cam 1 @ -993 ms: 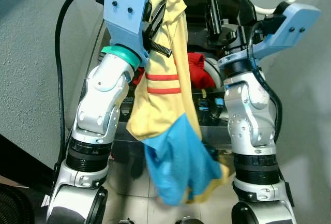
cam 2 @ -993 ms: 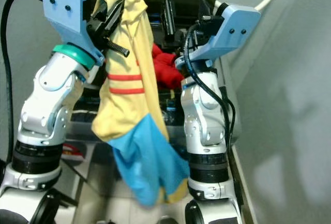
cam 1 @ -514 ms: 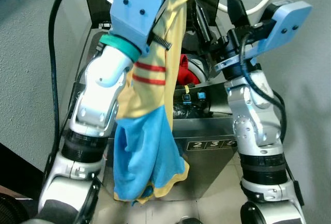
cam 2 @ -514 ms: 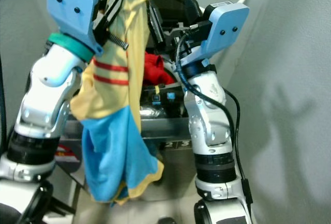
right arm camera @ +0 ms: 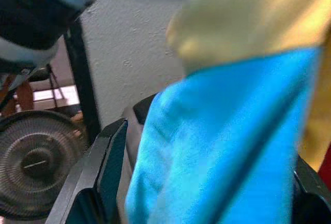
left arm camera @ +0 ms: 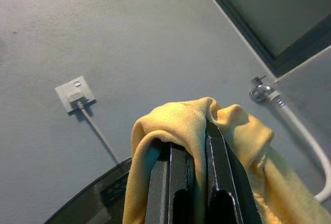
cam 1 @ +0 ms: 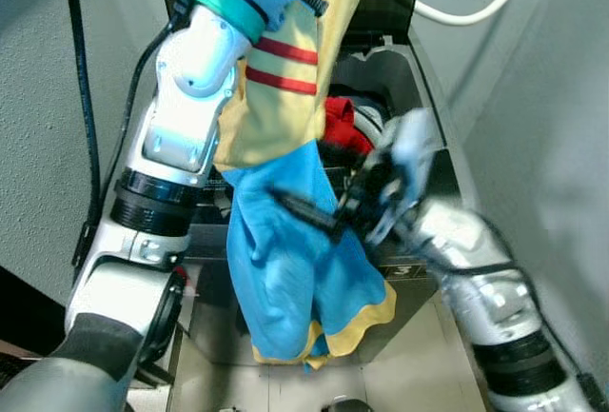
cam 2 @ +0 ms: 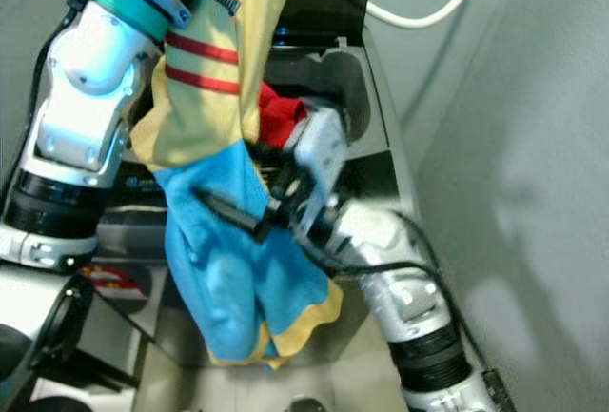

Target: Clothes washing

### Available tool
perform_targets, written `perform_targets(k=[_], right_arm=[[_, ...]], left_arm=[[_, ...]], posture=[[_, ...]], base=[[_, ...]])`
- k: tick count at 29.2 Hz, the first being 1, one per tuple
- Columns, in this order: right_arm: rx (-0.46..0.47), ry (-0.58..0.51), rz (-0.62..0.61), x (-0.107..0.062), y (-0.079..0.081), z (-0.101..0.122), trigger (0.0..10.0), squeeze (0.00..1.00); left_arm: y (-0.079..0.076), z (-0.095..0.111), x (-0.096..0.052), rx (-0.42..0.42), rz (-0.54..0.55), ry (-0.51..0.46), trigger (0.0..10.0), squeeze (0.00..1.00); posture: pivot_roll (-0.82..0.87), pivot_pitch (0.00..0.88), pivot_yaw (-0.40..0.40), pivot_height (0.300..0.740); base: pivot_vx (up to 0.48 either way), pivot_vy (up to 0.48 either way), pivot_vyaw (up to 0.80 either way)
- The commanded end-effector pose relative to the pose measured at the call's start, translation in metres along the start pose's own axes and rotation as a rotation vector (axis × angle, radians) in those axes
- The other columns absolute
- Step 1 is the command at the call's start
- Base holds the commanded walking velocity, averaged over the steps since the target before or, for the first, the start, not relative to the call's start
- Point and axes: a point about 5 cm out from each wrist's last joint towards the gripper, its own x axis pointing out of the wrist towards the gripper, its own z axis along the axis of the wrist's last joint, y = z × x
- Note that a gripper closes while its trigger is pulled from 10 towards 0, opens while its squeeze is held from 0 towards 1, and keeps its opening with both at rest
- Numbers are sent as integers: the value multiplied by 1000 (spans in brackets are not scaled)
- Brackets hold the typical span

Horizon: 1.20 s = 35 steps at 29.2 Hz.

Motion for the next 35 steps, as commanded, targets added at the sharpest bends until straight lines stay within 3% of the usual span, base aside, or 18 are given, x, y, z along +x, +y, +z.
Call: perform_targets(k=[1, 6, 8, 10, 11, 12, 13, 14, 15, 16, 22, 35], right_arm=[[3, 34, 19, 6, 4, -10, 10000, 0], [-7, 50, 17, 13, 4, -16, 10000, 0], [-28, 73, -16, 21, 1, -21, 9451, 0], [-30, 75, -49, 23, -2, -22, 10000, 0], [-36, 83, -78, 24, -5, -23, 9020, 0], [-36, 83, -78, 24, -5, -23, 9020, 0], [-37, 90, -90, 24, -7, -24, 6627, 0], [-37, 90, -90, 24, -7, -24, 6627, 0], [-29, 94, -92, 24, -7, -25, 2078, 0], [-24, 95, -89, 23, -7, -25, 0, 0], [14, 20, -89, 26, -7, -18, 0, 0], [1, -4, -114, 28, -11, -16, 0, 0]], left_arm=[[6, 10, 7, -21, 23, -50, 10000, 0], [4, 9, 8, -32, 22, -54, 10000, 0], [1, 5, 8, -37, 24, -62, 10000, 0], [0, 4, 7, -45, 26, -60, 10000, 0], [-1, 3, 5, -51, 27, -60, 10000, 0], [-1, 3, 5, -51, 27, -60, 10000, 0], [-2, 3, 5, -55, 28, -63, 10000, 0], [-2, 3, 5, -55, 28, -63, 10000, 0], [-2, 3, 4, -61, 34, -62, 10000, 0], [-3, 2, 3, -65, 37, -62, 10000, 0], [-4, 0, 0, -79, 39, -52, 10000, 0], [-5, -5, -3, -84, 43, -36, 10000, 0]], posture=[[-59, 0, 42, 740], [-50, 0, 34, 740], [-47, 0, 29, 740], [-48, 0, 28, 740], [-47, 0, 27, 740], [-47, 0, 27, 740], [-44, 0, 24, 740], [-44, 0, 24, 740], [-45, 0, 21, 740], [-45, 0, 21, 740], [-48, 0, 21, 740], [-47, 0, 22, 740]], base=[[0, 0, 0], [0, 0, 0], [0, 0, 0], [0, 0, 0], [0, 0, 0], [0, 0, 0], [0, 0, 0], [0, 0, 0], [0, 0, 0], [0, 0, 0], [0, 0, 0], [0, 0, 0]])
